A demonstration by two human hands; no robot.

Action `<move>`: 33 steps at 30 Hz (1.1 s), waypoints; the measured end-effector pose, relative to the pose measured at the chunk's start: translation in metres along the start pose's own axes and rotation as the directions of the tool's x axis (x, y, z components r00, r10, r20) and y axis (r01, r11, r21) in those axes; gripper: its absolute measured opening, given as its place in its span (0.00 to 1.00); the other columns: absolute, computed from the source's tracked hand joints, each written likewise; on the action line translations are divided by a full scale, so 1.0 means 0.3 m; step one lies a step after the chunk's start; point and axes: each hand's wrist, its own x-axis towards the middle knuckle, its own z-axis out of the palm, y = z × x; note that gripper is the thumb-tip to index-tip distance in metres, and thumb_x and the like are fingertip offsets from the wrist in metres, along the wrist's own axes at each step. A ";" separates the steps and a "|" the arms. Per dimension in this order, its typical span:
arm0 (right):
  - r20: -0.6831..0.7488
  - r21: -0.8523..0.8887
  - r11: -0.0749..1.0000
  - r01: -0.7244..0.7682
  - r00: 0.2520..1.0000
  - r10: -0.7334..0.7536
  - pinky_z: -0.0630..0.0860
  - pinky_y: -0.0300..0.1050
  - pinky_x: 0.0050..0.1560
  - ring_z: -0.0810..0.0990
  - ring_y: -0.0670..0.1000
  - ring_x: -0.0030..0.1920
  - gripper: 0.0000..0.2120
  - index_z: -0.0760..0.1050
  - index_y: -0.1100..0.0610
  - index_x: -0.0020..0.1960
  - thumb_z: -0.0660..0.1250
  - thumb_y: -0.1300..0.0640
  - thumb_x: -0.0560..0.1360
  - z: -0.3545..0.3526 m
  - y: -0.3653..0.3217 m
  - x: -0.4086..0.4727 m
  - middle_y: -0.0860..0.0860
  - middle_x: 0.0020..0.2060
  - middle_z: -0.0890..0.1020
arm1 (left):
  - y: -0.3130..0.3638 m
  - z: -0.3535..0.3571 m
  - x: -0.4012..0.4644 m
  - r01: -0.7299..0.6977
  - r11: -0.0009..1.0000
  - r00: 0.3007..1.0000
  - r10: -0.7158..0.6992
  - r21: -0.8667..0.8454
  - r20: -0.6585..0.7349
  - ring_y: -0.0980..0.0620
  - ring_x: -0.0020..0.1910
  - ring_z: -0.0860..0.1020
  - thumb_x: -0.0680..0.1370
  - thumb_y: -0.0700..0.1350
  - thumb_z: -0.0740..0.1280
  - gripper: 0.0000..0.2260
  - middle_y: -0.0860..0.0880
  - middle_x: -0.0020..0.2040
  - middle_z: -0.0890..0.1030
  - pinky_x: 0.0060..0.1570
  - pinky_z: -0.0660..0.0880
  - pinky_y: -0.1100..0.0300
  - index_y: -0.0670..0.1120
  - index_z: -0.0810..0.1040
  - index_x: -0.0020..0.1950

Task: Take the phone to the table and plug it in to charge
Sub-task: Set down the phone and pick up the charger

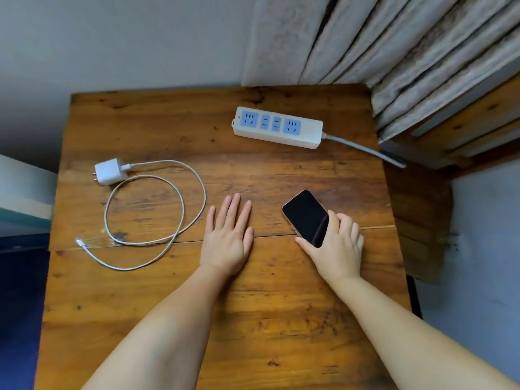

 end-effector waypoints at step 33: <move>0.325 0.113 0.706 0.699 0.645 -0.691 0.70 0.56 0.57 0.70 0.61 0.61 0.24 0.66 0.52 0.68 0.66 0.48 0.74 0.111 -1.215 0.229 0.58 0.60 0.72 | -0.590 -0.186 -0.266 0.847 0.329 0.381 -0.923 -0.417 0.045 0.45 0.58 0.71 0.79 0.46 0.61 0.06 0.45 0.55 0.75 0.57 0.66 0.49 0.46 0.74 0.51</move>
